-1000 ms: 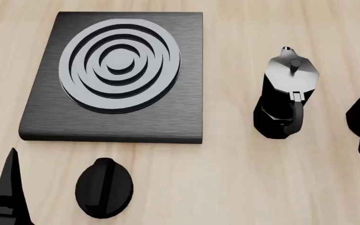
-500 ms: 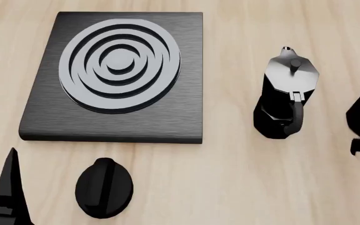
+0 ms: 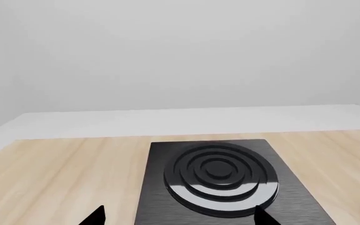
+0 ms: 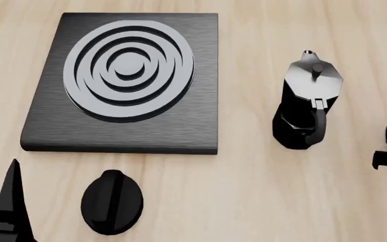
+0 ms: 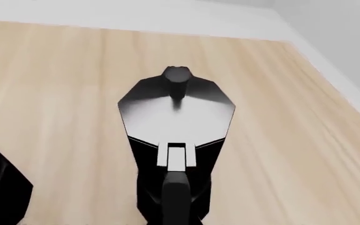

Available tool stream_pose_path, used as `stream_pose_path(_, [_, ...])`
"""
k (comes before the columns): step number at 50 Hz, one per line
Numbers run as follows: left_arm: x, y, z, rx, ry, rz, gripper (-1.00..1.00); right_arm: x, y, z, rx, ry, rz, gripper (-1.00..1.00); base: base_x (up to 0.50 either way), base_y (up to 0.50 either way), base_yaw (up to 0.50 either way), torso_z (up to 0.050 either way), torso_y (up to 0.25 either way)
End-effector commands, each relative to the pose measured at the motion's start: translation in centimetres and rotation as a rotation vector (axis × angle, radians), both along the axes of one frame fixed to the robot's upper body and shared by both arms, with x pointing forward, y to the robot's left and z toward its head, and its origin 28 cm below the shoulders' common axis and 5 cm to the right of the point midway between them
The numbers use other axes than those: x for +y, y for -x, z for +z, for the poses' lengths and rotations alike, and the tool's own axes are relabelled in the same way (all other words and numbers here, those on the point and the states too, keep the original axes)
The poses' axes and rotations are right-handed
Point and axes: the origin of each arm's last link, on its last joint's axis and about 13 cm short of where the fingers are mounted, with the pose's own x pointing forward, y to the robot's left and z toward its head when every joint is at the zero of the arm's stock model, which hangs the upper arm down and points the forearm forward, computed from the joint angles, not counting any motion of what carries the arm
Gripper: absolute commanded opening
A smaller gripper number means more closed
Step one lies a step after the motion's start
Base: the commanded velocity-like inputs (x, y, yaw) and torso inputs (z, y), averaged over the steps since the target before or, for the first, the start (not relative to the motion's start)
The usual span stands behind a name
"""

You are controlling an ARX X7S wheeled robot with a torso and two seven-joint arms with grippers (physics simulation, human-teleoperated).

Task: Put the right moka pot on the stove.

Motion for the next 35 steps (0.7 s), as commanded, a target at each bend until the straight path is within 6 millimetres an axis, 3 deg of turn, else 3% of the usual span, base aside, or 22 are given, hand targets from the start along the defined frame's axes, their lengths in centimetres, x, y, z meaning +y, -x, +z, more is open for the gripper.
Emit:
stream_pose_path(1, [0.0,0.0,0.0,0.001,0.0,-0.001,1.0,0.1,1.7,2.3,-0.061,0.057,-0.018,-1.0,0.0,0.0,0.0,0.0,0.0])
stream_pose_path(15, [0.0,0.0,0.0,-0.003,0.003,-0.002,1.0,1.1,6.3,5.6,-0.148,0.084,-0.015,-1.0,0.0,0.0,0.0,0.0,0.0])
stream_pose_path(35, [0.0,-0.1,-0.1,0.001,0.0,-0.005,1.0,2.0,13.4,8.6,-0.243,0.127,-0.032,-1.0,0.0,0.0,0.0,0.0,0.0])
